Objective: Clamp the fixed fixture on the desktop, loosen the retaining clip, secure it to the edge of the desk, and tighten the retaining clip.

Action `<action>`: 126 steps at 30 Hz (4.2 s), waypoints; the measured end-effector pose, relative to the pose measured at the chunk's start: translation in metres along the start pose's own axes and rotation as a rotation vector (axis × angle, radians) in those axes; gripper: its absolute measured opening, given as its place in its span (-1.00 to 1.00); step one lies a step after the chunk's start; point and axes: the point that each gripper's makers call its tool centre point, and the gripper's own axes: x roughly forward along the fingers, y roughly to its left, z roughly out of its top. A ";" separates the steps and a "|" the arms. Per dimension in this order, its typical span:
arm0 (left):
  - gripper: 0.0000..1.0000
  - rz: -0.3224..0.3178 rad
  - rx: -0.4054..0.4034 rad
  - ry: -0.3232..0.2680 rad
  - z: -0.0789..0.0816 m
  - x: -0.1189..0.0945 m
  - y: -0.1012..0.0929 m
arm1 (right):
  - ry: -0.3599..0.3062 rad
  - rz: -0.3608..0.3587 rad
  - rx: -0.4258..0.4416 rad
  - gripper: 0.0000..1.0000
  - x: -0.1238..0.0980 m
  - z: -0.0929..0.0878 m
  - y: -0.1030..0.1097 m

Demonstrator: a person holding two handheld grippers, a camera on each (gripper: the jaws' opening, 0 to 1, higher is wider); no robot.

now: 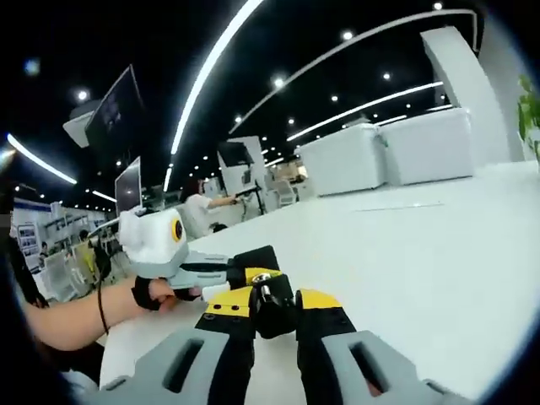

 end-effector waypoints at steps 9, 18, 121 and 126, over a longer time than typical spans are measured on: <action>-0.89 -0.002 0.000 0.000 -0.001 -0.001 -0.001 | 0.013 0.000 -0.039 -0.62 0.003 -0.001 0.001; -0.89 -0.003 0.001 -0.001 0.000 0.001 0.001 | 0.022 -0.003 -0.096 -0.60 0.003 -0.006 0.007; -0.88 -0.001 -0.004 0.000 0.000 0.001 -0.002 | -0.004 -0.008 0.014 -0.62 0.001 -0.001 0.000; -0.88 -0.001 -0.001 0.000 0.000 0.001 -0.002 | 0.024 -0.002 -0.041 -0.54 0.004 -0.008 0.006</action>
